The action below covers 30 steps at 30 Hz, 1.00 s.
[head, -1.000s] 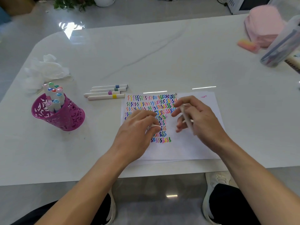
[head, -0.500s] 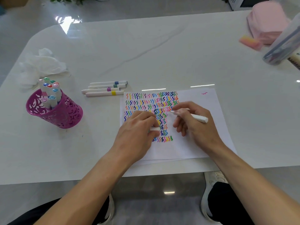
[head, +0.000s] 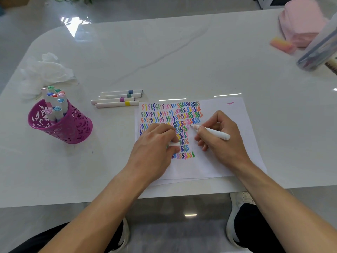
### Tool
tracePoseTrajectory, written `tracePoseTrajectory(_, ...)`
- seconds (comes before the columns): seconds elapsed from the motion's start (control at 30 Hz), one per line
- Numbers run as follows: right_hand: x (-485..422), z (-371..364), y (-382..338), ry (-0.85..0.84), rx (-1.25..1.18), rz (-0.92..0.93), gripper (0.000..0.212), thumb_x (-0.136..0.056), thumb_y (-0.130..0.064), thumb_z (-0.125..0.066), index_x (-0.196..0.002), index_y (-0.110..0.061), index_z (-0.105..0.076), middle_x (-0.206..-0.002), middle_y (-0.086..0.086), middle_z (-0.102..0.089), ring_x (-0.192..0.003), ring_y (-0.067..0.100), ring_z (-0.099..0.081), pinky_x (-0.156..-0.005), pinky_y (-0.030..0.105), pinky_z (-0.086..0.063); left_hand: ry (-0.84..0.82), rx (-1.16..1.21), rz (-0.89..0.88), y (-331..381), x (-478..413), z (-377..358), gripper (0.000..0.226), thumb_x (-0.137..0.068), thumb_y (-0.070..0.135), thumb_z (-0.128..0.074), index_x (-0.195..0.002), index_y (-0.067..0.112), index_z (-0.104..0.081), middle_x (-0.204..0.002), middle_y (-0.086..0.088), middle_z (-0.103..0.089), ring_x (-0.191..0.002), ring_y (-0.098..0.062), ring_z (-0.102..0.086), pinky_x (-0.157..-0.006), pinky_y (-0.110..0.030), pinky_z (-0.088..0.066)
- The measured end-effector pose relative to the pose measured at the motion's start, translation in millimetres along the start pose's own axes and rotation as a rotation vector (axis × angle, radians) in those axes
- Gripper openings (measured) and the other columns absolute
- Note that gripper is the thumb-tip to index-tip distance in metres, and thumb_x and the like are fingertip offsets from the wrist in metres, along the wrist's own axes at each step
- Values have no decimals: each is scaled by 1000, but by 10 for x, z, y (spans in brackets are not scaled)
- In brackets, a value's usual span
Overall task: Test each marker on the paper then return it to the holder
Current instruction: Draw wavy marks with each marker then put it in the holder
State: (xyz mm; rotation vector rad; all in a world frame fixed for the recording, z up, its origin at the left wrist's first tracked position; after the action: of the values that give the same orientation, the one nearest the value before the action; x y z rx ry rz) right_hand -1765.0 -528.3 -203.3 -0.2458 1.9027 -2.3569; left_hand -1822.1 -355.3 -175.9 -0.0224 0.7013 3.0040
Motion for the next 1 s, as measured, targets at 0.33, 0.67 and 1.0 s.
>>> tracePoseTrajectory(0.33, -1, 0, 18, 5, 37, -20, 25, -91, -20, -78, -83, -8, -57, -70, 7, -74, -58, 22, -72, -50, 26, -53, 0, -1, 6, 6, -1, -2, 15, -89, 31, -76, -99, 23, -70, -120, 14, -64, -117, -8, -51, -88, -19, -37)
tracePoseTrajectory(0.67, 2, 33, 43, 51, 43, -47, 27, -89, -17, -79, -80, -8, -55, -66, 6, -74, -52, 20, -70, -45, 24, -50, -1, 0, 18, -8, -18, 12, 15, -88, 34, -76, -97, 24, -69, -121, 16, -62, -115, -7, -48, -85, -20, -37)
tracePoseTrajectory(1.0, -12, 34, 40, 25, -3, -43, 27, -89, -16, -78, -79, -9, -53, -66, 9, -74, -53, 22, -69, -46, 27, -50, -4, 17, 25, -18, -8, 2, 16, -88, 34, -76, -99, 24, -69, -122, 15, -62, -116, -5, -47, -86, -19, -36)
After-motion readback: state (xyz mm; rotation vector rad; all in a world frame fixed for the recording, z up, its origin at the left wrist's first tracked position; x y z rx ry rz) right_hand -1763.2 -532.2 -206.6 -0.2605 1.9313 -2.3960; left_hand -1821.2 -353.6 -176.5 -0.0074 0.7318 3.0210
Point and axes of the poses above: each hand's wrist, its own x-axis away from the middle knuckle, its own z-axis out of the back of the hand, y = z × x, the point moved 9 cm from there along -x, towards the middle knuckle
